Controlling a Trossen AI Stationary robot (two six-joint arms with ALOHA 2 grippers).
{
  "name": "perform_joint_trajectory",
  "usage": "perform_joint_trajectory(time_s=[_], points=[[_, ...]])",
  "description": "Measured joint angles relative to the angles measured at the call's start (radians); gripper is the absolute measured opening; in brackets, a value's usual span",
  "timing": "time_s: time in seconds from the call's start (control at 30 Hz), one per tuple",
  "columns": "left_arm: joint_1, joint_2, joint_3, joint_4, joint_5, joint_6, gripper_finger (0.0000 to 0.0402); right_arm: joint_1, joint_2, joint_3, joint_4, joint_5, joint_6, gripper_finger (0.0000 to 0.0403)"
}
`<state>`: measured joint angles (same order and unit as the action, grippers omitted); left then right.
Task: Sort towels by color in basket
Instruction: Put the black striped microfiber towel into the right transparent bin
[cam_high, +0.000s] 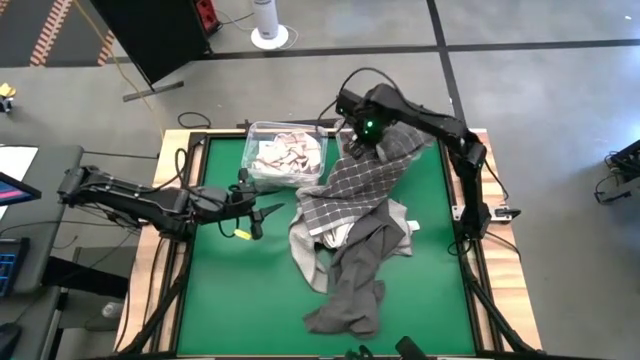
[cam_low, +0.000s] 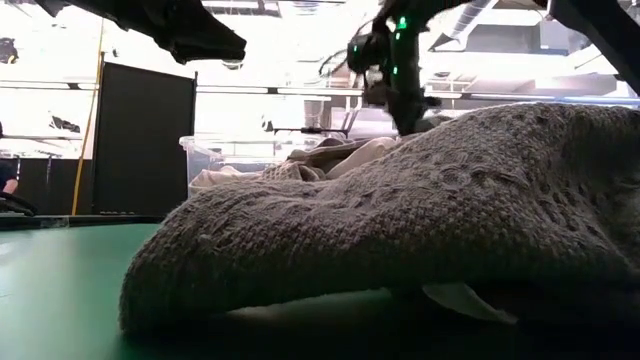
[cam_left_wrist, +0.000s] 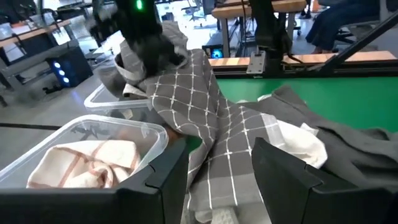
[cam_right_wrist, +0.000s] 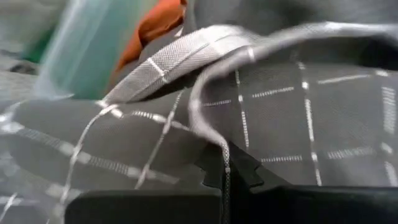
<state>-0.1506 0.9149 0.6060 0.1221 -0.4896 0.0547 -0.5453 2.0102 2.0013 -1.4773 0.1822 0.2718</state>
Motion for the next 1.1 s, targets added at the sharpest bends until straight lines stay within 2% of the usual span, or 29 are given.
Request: perform_joint_trajectory(time_s=[0.13,0.23,0.43,0.53,0.67,0.83,1.0,1.1], points=[[-0.012,-0.020,0.000,-0.023,0.000,-0.007,0.0169,-0.010,0.001,-0.122,0.091,-0.001,0.000,0.0022],[-0.013,-0.021,0.000,-0.025,0.001,-0.007,0.0169,-0.020,0.001,-0.198,0.174,-0.002,-0.004,0.0038],[-0.013,-0.013,0.000,-0.030,0.002,-0.007,0.0169,-0.030,-0.005,-0.294,0.313,-0.014,-0.001,0.0109],[-0.013,-0.013,0.000,-0.032,0.003,-0.007,0.0169,-0.042,-0.004,-0.302,0.322,-0.091,0.016,0.0150],[-0.013,-0.013,0.000,-0.038,0.006,-0.002,0.0169,-0.052,0.003,-0.237,0.232,-0.118,0.012,0.0203],[-0.013,-0.013,0.000,-0.038,0.006,0.000,0.0169,-0.043,-0.019,-0.084,0.123,-0.066,-0.021,0.0248],[-0.013,-0.013,0.000,-0.038,0.005,0.006,0.0169,-0.019,-0.072,0.042,0.096,-0.045,-0.067,0.0265],[-0.013,-0.013,0.000,-0.041,0.005,0.008,0.0169,0.022,-0.108,0.058,0.103,-0.044,-0.106,0.0266]])
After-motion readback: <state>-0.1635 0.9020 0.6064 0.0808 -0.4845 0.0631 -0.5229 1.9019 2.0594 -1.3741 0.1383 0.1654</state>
